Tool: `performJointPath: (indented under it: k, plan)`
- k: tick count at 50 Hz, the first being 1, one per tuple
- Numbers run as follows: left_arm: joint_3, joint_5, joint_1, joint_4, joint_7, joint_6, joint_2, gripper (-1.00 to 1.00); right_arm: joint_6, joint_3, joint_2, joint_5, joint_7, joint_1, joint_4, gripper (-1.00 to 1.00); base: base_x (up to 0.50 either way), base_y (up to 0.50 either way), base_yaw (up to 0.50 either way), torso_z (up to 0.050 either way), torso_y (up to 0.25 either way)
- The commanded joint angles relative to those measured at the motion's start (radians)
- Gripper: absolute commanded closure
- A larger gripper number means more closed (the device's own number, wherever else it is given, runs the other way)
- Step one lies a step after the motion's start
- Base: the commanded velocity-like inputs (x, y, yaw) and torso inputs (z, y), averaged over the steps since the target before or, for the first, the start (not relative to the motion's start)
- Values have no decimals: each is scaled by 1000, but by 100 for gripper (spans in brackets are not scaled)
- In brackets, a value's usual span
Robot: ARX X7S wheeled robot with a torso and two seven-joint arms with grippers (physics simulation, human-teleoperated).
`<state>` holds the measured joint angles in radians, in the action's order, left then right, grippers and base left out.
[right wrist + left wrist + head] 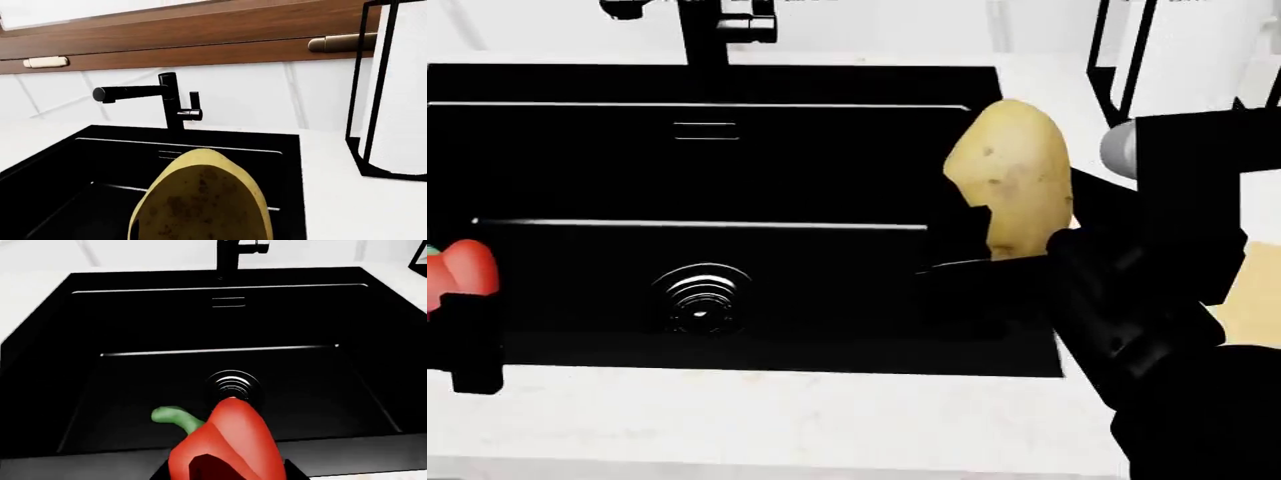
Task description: Pick the vegetables from the sink and place them on the cutting board.
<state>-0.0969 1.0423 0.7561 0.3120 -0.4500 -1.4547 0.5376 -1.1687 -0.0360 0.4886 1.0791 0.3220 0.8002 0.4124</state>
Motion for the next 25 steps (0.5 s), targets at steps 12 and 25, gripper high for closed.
performJointPath:
  k: [12, 25]
  plan:
    - [12, 39, 1, -6, -15, 15, 12, 100, 59, 12, 17, -49, -41, -29, -7, 100, -14, -500, 0, 0, 0]
    - [27, 49, 12, -14, -26, 27, 12, 100, 68, 9, 21, -46, -39, -34, -9, 100, 0, -500, 0, 0, 0]
